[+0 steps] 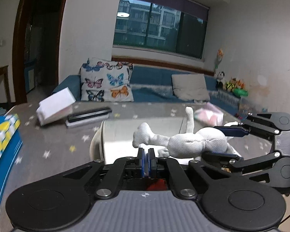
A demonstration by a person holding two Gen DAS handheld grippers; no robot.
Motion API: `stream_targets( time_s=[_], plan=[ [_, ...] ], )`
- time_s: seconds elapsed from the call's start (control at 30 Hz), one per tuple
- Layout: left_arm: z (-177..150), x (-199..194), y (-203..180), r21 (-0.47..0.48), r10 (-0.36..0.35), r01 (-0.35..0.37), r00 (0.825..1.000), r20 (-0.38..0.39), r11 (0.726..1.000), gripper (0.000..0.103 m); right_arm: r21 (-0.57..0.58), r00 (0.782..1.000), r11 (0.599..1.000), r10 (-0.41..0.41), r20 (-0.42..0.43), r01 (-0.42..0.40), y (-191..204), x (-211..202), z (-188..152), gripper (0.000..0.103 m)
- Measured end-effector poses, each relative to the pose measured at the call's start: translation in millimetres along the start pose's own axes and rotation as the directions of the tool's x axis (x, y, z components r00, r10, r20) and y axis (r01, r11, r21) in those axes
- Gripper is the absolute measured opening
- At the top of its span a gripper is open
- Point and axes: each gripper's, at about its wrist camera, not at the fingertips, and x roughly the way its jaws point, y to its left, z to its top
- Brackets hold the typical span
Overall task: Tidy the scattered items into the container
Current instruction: 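Lift the white rabbit with the right gripper and carry it over the box, then lower the rabbit into the box and open the right gripper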
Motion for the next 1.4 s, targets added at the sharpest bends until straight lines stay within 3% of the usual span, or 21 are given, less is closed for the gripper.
stream_targets(
  time_s=[0.17,0.47,0.77,0.83,0.93,1.07,1.4],
  plan=[
    [25,44,-3,0.018,0.006,-0.006,1.000,-0.020,1.000,0.003,0.033,1.000,0.999,0.007,-0.025,-0.006,-38,34,5,0.045],
    [30,129,16,-0.023,0.040,-0.044,0.986,-0.161,0.999,0.003,0.049,0.984,0.993,0.112,-0.139,-0.106,-72,117,-6,0.045],
    [22,156,30,-0.031,0.071,-0.079,0.975,-0.212,0.996,0.006,0.089,0.949,0.979,0.200,-0.242,-0.184,-80,173,-12,0.050],
    [21,153,31,-0.033,0.076,-0.085,0.975,-0.209,0.996,0.006,0.089,0.951,0.980,0.193,-0.241,-0.177,-80,174,-11,0.050],
    [20,147,30,-0.036,0.082,-0.091,0.977,-0.195,0.995,0.012,0.097,0.956,0.982,0.180,-0.231,-0.161,-81,169,-9,0.060],
    [19,137,27,-0.050,0.080,-0.091,0.980,-0.183,0.995,0.020,0.132,0.964,0.982,0.162,-0.210,-0.136,-86,157,-8,0.061],
    [12,104,5,-0.054,0.070,-0.080,0.984,-0.164,0.995,0.027,0.201,0.984,0.975,0.124,-0.124,-0.098,-83,90,-8,0.073]
  ],
)
